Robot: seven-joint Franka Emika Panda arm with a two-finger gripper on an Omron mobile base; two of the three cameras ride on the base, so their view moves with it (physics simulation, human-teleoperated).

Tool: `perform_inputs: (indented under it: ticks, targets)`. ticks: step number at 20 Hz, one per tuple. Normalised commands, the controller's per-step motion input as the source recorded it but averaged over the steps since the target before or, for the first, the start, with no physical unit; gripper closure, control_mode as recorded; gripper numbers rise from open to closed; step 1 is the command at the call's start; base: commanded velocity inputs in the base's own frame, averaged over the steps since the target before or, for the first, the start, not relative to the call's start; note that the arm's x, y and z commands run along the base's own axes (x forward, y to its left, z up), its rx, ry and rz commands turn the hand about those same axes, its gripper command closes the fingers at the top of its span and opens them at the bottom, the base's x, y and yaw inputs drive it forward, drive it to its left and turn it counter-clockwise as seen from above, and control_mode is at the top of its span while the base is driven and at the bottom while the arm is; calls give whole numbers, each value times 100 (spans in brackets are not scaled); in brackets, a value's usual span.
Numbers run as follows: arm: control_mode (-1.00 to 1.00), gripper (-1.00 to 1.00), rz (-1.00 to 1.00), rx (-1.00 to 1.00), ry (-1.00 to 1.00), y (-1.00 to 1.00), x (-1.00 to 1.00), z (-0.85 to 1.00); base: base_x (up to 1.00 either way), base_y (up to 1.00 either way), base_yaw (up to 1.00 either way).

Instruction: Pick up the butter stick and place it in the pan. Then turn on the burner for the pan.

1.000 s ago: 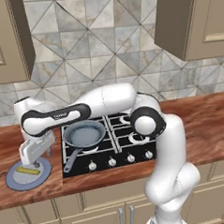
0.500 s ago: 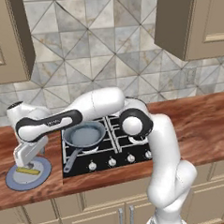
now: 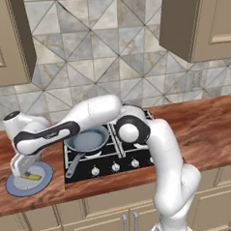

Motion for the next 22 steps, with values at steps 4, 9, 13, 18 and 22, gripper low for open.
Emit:
perform_inputs:
  ticks: [4, 9, 13, 18, 22]
  targets:
    - [-100, -100, 0, 16, -10, 0, 9, -29, 0, 0, 0]
    - [-100, -100, 0, 17, -4, 0, 2, -30, 0, 0, 0]
    - [-100, -100, 0, 3, 0, 3, 9, -17, 0, 0, 0]
    - [-100, -100, 0, 0, 0, 3, 18, -14, 0, 0, 0]
    - [-100, -100, 0, 0, 3, 14, 7, -5, 0, 0, 0]
